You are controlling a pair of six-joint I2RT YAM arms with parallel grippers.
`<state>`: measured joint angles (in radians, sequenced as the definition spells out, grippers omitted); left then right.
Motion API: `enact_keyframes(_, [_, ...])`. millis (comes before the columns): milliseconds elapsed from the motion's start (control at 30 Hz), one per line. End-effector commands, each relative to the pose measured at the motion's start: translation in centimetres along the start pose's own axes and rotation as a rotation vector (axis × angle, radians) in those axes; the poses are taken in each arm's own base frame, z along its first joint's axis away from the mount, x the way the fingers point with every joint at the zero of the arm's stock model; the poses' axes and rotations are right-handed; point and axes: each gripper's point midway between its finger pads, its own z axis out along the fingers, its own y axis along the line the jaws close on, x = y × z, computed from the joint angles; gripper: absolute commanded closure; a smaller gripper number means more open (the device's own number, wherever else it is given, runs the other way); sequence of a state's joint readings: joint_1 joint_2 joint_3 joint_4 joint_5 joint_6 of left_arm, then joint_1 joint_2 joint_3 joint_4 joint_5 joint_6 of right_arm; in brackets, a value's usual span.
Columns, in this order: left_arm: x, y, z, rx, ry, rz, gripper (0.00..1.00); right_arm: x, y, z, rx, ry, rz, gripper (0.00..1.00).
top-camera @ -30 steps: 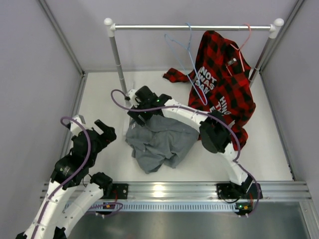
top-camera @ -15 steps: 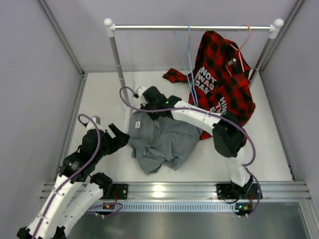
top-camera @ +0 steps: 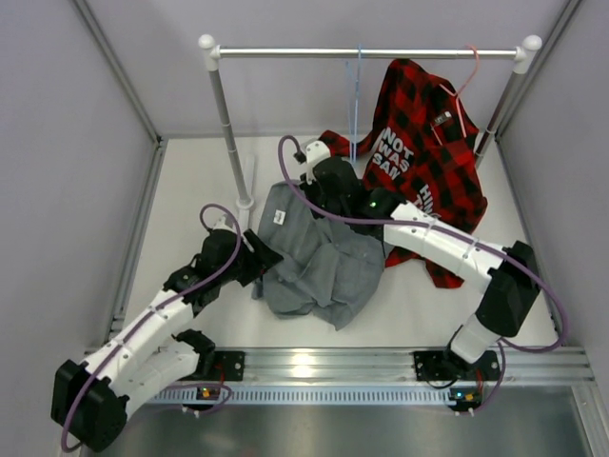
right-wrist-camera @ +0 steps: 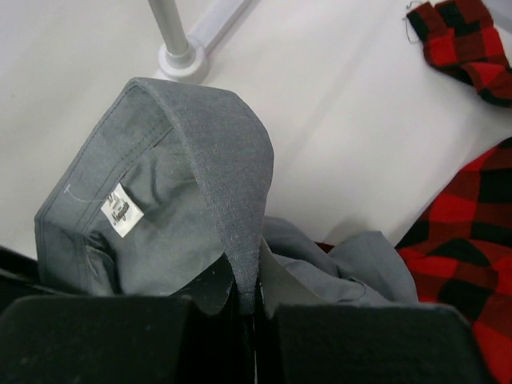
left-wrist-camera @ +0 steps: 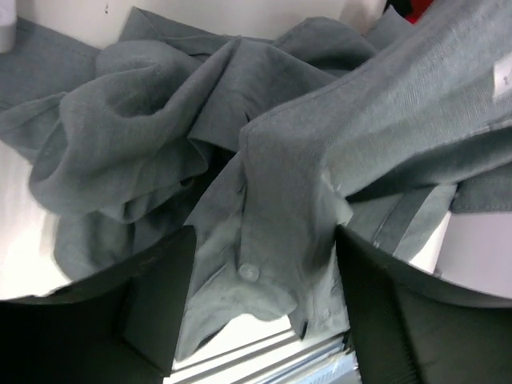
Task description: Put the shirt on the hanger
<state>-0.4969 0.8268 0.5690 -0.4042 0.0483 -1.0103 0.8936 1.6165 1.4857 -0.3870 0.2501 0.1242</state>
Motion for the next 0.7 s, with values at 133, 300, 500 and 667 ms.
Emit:
enact_keyframes(133, [-0.1,-3.4,2.7,0.181,-0.016,-0.059,0.73,-2.7,0.0,-2.3,-0.023,-0.121,0.071,1.0])
enact_keyframes(300, [-4.8,-5.0,0.2,0.097,-0.165,0.157,1.0,-3.7,1.1,-4.0,-0.089,-0.153,0.046,1.0])
enact_keyframes(500, [-16.9,-10.6,-10.2,-0.092,-0.475,0.435,1.0,-10.1,3.0,-13.0,-0.174,-0.375,0.037,1.0])
enact_keyframes(667, [-24.9,-23.3,-24.7,0.107,-0.774,0.658,1.0,-16.6,4.1,-22.2,-0.144,-0.592,0.041,1.0])
